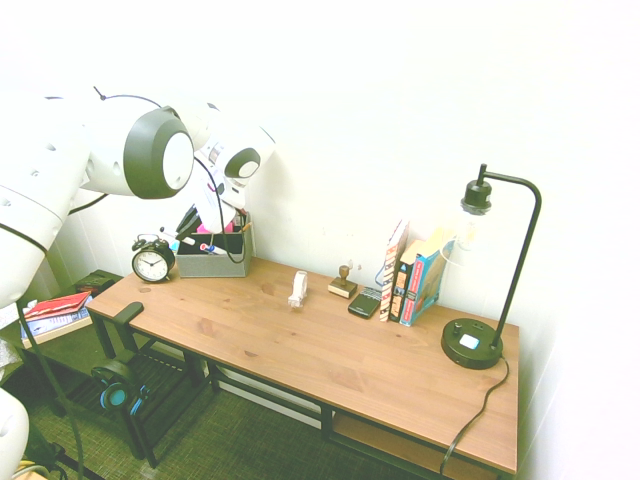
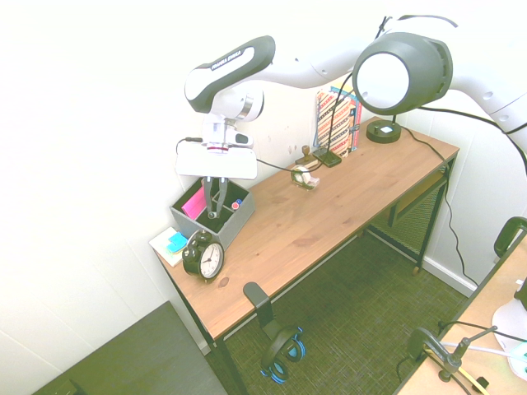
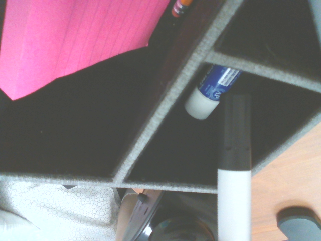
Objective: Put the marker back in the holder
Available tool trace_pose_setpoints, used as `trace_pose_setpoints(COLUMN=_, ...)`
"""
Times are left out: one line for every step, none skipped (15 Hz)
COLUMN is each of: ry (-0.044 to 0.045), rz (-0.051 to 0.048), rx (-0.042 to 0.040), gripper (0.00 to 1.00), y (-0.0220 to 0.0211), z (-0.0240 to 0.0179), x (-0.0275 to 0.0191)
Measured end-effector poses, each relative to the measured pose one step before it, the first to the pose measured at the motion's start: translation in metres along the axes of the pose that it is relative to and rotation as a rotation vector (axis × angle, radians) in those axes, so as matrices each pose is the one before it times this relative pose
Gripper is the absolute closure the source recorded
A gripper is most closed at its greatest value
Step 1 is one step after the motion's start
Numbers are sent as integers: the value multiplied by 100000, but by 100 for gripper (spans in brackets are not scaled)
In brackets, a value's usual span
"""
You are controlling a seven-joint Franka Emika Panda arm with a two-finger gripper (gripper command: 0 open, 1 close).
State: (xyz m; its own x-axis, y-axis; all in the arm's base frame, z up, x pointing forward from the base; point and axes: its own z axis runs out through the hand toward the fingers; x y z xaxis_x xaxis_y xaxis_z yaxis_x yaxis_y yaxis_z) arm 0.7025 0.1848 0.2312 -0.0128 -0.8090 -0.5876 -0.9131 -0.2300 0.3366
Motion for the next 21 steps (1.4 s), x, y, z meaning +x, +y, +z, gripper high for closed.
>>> trace_pose_setpoints(ry=-66, rz=126, rx=-214, gripper=0, y=-56, z=167, x=110)
trace_pose_setpoints(ry=-17, rz=59, rx=-62, gripper=0, y=-21, z=50, x=49)
trace_pose_setpoints(ry=-11, rz=5, rx=-3, gripper=0, y=-8, z=-6, x=12)
trace_pose_setpoints(ry=-12, rz=-20, rx=-63, gripper=0, y=1, z=24, x=-12)
trace_pose_setpoints(ry=-22, rz=-32, rx=-71, gripper=0, y=-4, z=46, x=-21)
trace_pose_setpoints(ry=-11, rz=19, rx=-17, gripper=0, y=-4, z=12, x=16)
trace_pose_setpoints(ry=-35, rz=75, rx=61, gripper=0, y=0, z=-48, x=57)
trace_pose_setpoints(ry=-43, rz=96, rx=71, gripper=0, y=-1, z=-58, x=75)
trace_pose_setpoints(ry=-43, rz=47, rx=47, gripper=0, y=2, z=-65, x=47)
trace_pose_setpoints(ry=-25, rz=-89, rx=114, gripper=0, y=-5, z=-113, x=-27)
trace_pose_setpoints(ry=-4, rz=-212, rx=158, gripper=0, y=-9, z=-143, x=-106)
trace_pose_setpoints(ry=-49, rz=-66, rx=-86, gripper=0, y=16, z=-86, x=-22)
trace_pose_setpoints(ry=-77, rz=61, rx=-245, gripper=0, y=34, z=-38, x=48)
trace_pose_setpoints(ry=-118, rz=197, rx=-77, gripper=0, y=23, z=-95, x=147)
trace_pose_setpoints(ry=-131, rz=107, rx=164, gripper=0, y=6, z=-167, x=212)
trace_pose_setpoints(ry=-145, rz=-1, rx=183, gripper=0, y=6, z=-178, x=224)
trace_pose_setpoints(ry=-225, rz=-34, rx=123, gripper=0, y=25, z=-245, x=326)
trace_pose_setpoints(ry=-232, rz=32, rx=79, gripper=0, y=33, z=-244, x=328)
trace_pose_setpoints(ry=-220, rz=225, rx=191, gripper=0, y=26, z=-264, x=369)
trace_pose_setpoints(ry=-250, rz=275, rx=48, gripper=0, y=40, z=-228, x=378)
trace_pose_setpoints(ry=-232, rz=83, rx=-153, gripper=0, y=52, z=-135, x=321)
